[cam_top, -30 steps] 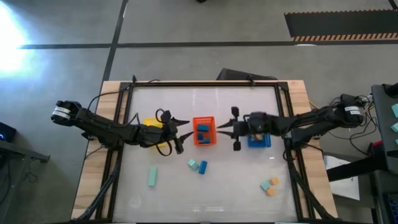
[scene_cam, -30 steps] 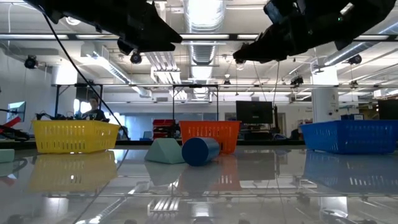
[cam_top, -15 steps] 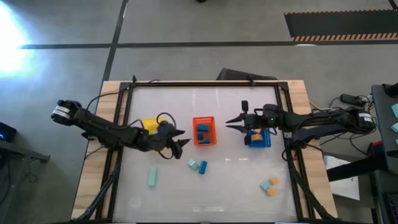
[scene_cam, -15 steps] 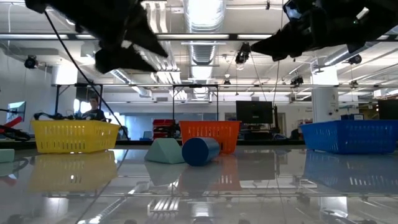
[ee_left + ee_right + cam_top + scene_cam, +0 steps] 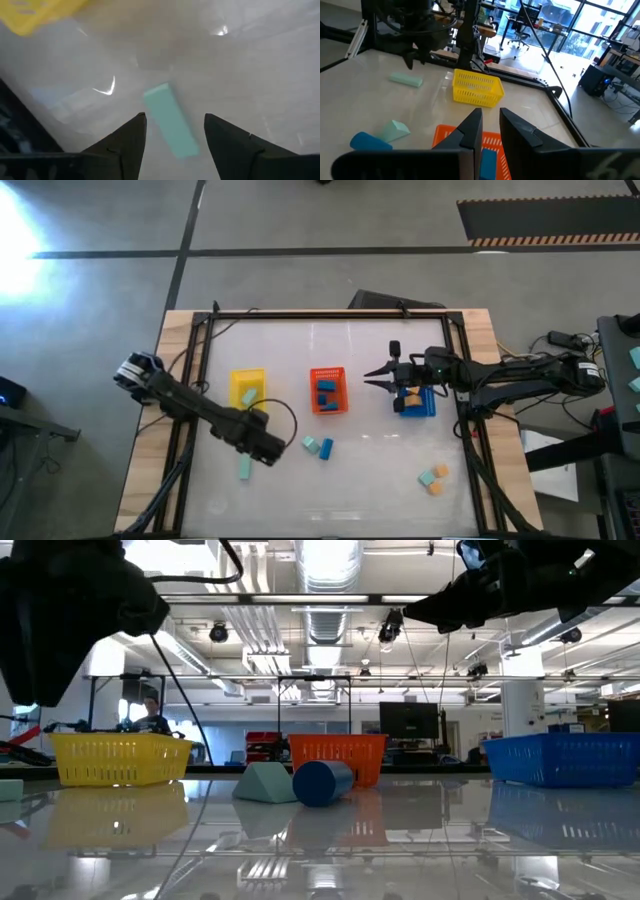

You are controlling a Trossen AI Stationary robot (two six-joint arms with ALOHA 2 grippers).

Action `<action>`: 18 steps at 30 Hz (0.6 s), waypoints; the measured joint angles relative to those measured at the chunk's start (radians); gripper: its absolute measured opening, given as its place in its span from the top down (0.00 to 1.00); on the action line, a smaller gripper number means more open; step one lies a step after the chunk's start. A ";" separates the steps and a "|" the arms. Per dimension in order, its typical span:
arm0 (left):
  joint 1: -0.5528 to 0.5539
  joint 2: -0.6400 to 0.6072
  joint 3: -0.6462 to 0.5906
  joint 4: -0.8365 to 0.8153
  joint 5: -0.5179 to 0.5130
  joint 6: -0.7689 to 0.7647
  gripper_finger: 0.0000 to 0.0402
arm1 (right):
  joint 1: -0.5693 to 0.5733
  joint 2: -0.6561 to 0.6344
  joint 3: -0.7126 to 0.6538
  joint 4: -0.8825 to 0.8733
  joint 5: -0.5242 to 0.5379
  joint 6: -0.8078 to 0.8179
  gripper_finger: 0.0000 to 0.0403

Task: Sort & place blocks by color
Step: Put the light blue block into the yellow bin

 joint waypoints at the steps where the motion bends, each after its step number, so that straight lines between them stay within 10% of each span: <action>1: -0.004 0.009 0.003 0.005 0.004 -0.015 0.54 | 0.000 0.000 0.000 -0.001 0.000 0.000 0.86; 18: -0.103 0.018 -0.173 0.233 0.045 -0.231 0.38 | 0.000 -0.001 0.000 -0.027 0.000 -0.004 0.86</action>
